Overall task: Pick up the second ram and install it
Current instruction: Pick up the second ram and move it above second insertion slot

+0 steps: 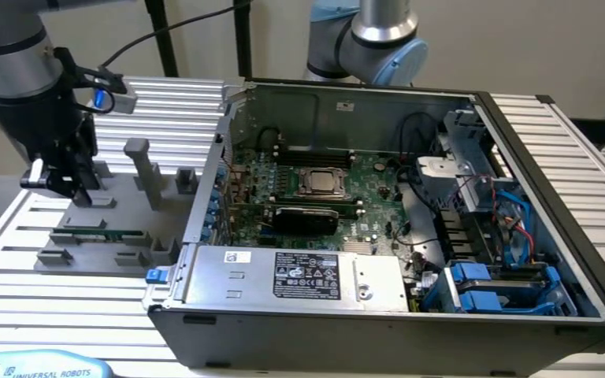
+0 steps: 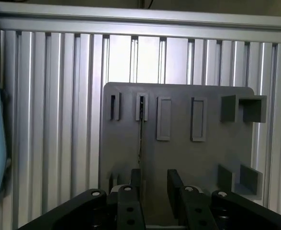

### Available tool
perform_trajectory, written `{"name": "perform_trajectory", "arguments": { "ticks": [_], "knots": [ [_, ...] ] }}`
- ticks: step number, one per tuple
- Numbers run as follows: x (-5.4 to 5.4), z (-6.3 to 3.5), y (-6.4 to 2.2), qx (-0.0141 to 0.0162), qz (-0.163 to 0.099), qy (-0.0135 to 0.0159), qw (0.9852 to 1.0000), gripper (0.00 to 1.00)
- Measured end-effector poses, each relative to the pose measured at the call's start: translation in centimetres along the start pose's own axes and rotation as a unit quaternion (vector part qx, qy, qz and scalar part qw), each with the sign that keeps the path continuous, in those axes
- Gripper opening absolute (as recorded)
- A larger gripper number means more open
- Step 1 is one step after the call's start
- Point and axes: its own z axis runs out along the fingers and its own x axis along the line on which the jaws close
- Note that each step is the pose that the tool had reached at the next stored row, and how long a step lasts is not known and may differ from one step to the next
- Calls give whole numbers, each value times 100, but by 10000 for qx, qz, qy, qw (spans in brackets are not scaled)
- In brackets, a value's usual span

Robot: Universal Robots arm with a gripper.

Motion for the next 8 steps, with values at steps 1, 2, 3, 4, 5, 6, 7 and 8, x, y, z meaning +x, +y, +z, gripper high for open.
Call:
{"name": "perform_trajectory", "arguments": {
  "ticks": [1, 2, 3, 4, 5, 6, 7, 8],
  "knots": [
    [4, 18, 0, 0, 0, 0, 10000, 36],
    [7, 37, -1, 0, 0, 0, 10000, 36],
    [9, 54, -1, 0, 0, 0, 10000, 36],
    [13, 73, -2, 0, 0, -1, 10000, 36],
    [17, 91, -2, 0, 0, 0, 10000, 36],
    [18, 109, -3, 0, 0, -2, 10000, 36],
    [20, 126, -5, 0, 1, -3, 10000, 36],
    [22, 144, -6, 0, 0, -4, 10000, 36]
  ]
}}
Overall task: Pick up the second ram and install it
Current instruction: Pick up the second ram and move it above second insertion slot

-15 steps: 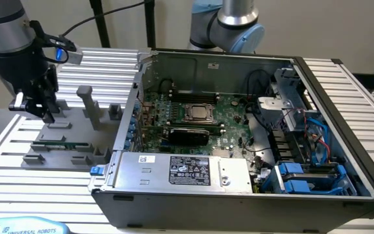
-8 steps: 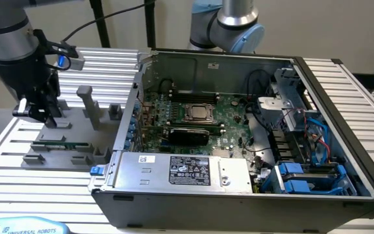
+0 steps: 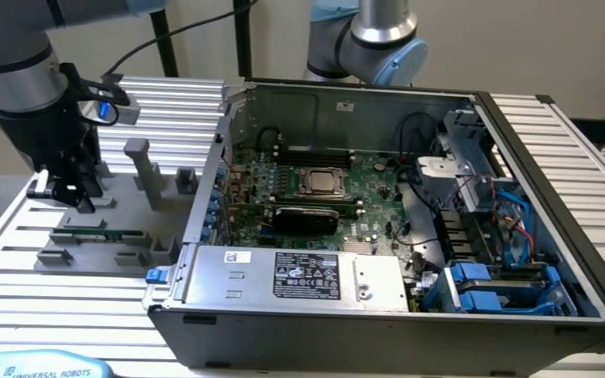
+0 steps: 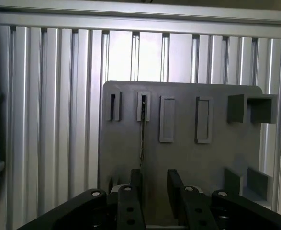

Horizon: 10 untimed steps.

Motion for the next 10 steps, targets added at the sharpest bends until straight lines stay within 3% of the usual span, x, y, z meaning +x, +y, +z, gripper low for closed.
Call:
{"name": "perform_trajectory", "arguments": {
  "ticks": [10],
  "knots": [
    [16, 182, -11, 1, 0, -15, 10000, 36]
  ]
}}
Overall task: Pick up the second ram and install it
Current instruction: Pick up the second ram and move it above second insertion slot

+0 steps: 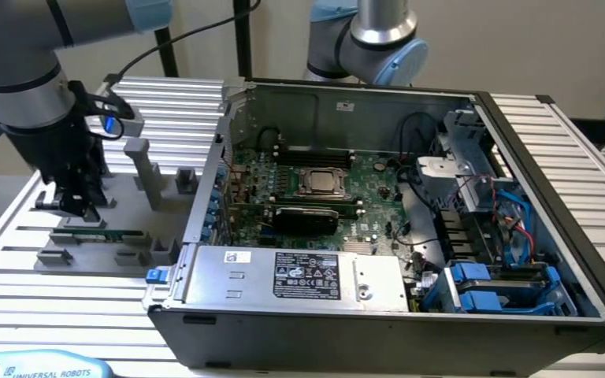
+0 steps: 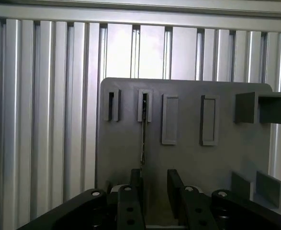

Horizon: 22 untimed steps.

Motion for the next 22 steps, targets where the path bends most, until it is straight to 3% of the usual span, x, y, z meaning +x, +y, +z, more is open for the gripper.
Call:
{"name": "perform_trajectory", "arguments": {
  "ticks": [7, 13, 18, 22],
  "knots": [
    [5, 127, -9, 1, -1, -29, 10000, 36],
    [5, 138, -9, 0, -1, -26, 10000, 36],
    [6, 169, -7, -2, 2, 55, 10000, 36],
    [8, 184, 10, 12, 2, 72, 10000, 36]
  ]
}}
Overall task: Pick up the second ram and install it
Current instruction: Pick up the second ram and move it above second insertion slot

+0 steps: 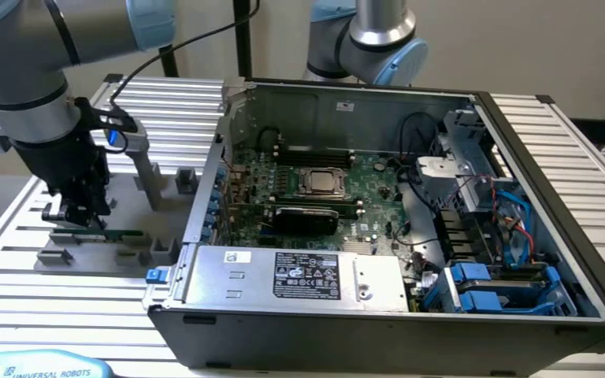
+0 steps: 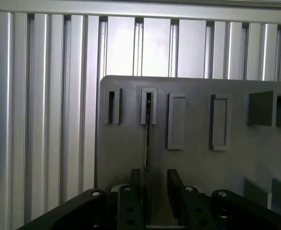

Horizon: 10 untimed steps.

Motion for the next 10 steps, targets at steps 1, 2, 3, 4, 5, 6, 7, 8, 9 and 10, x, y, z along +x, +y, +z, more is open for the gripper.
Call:
{"name": "perform_trajectory", "arguments": {
  "ticks": [1, 2, 3, 4, 5, 6, 7, 8, 9, 10],
  "knots": [
    [2, 4, 3, 3, 0, 1, 10000, 36],
    [4, 13, 6, 6, 0, 1, 10000, 36],
    [6, 28, 8, 8, 0, 0, 10000, 36],
    [9, 47, 9, 10, 1, -2, 10000, 36],
    [12, 64, 11, 10, 1, -2, 10000, 36],
    [14, 82, 12, 10, 1, -3, 10000, 36],
    [16, 100, 12, 10, 1, -3, 10000, 36],
    [18, 118, 13, 11, 1, -4, 10000, 36],
    [20, 136, 14, 11, 1, -4, 10000, 36],
    [22, 156, 15, 11, 1, -4, 10000, 36]
  ]
}}
